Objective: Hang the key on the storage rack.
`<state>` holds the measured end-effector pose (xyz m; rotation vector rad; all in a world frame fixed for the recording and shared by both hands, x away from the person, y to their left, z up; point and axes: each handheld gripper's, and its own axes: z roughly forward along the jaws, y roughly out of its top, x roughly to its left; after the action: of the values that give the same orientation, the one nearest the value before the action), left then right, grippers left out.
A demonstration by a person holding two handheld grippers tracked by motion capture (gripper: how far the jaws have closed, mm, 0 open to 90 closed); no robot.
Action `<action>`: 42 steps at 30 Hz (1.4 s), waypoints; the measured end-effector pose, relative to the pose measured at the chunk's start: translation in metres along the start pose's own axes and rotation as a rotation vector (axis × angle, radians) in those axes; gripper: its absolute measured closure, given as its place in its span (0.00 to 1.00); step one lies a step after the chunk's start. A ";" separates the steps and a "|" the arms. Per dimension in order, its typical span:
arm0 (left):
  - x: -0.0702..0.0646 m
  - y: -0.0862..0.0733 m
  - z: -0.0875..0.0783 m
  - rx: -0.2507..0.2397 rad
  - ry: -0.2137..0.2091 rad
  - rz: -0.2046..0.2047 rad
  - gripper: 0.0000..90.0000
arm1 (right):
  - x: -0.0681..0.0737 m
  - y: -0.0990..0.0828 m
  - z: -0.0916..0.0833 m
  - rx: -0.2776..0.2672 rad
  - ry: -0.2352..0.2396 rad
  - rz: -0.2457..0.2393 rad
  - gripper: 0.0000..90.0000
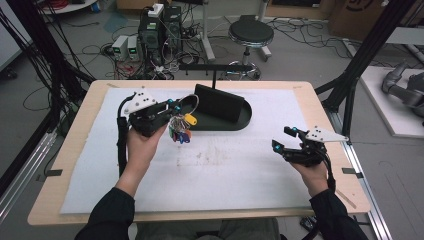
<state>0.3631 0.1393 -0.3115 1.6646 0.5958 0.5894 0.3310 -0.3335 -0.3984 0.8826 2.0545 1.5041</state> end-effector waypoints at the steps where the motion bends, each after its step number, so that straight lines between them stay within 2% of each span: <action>1: 0.001 0.002 0.002 -0.001 0.004 0.002 0.96 | 0.000 0.000 0.000 0.000 0.000 0.001 0.28; 7: 0.010 0.009 0.011 -0.003 0.024 0.001 0.96 | -0.001 0.000 -0.001 -0.004 -0.004 -0.001 0.28; 14: 0.024 0.009 0.021 -0.006 0.047 -0.030 0.96 | -0.001 0.000 -0.001 -0.003 -0.006 0.004 0.28; 19: 0.032 0.011 0.031 -0.001 0.070 -0.035 0.96 | -0.001 0.000 0.000 -0.003 -0.006 0.004 0.28; 21: 0.035 0.009 0.034 -0.011 0.080 -0.043 0.96 | -0.001 0.000 -0.001 -0.004 -0.005 0.003 0.28; 28: 0.050 0.006 0.046 0.011 0.107 -0.078 0.96 | -0.002 0.000 -0.002 -0.008 -0.008 0.009 0.28; 32: 0.055 0.007 0.053 0.022 0.125 -0.075 0.96 | -0.002 0.000 -0.002 -0.011 -0.011 0.008 0.28; 42: 0.066 -0.003 0.064 0.029 0.161 -0.118 0.96 | -0.003 0.000 -0.003 -0.013 -0.010 0.014 0.28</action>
<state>0.4545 0.1379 -0.3210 1.6067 0.8174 0.6353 0.3313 -0.3376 -0.3979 0.8996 2.0330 1.5153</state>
